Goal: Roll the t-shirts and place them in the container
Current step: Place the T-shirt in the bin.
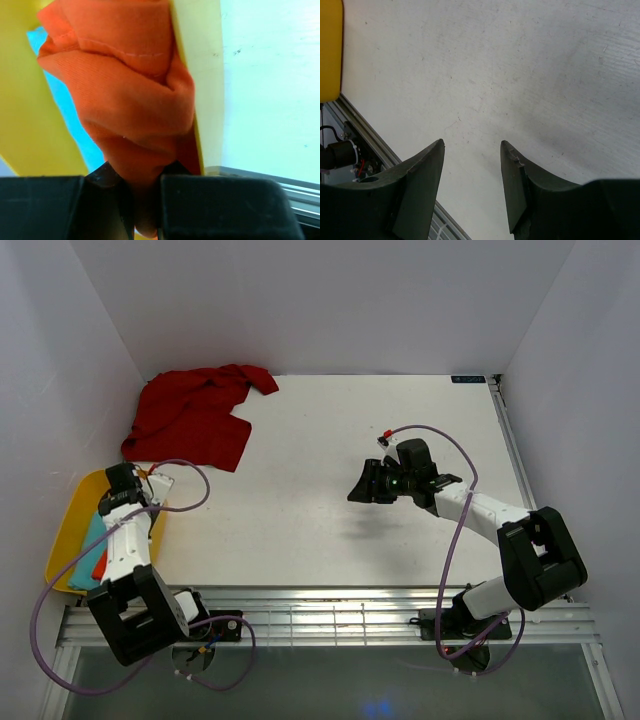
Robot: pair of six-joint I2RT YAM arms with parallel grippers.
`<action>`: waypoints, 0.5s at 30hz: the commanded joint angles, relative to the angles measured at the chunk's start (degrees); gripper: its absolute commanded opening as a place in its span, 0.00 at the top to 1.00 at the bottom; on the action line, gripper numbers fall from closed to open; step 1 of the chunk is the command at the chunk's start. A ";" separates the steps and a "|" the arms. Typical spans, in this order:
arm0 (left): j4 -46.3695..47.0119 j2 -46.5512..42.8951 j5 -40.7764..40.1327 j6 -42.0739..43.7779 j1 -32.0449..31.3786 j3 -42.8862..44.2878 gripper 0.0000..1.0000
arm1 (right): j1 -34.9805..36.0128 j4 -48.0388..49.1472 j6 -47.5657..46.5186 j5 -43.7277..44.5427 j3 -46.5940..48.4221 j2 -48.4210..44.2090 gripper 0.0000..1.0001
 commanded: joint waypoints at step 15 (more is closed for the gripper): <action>-6.28 15.15 8.78 -26.52 0.89 11.55 0.74 | -0.37 -1.28 -1.38 1.82 2.44 -1.75 0.45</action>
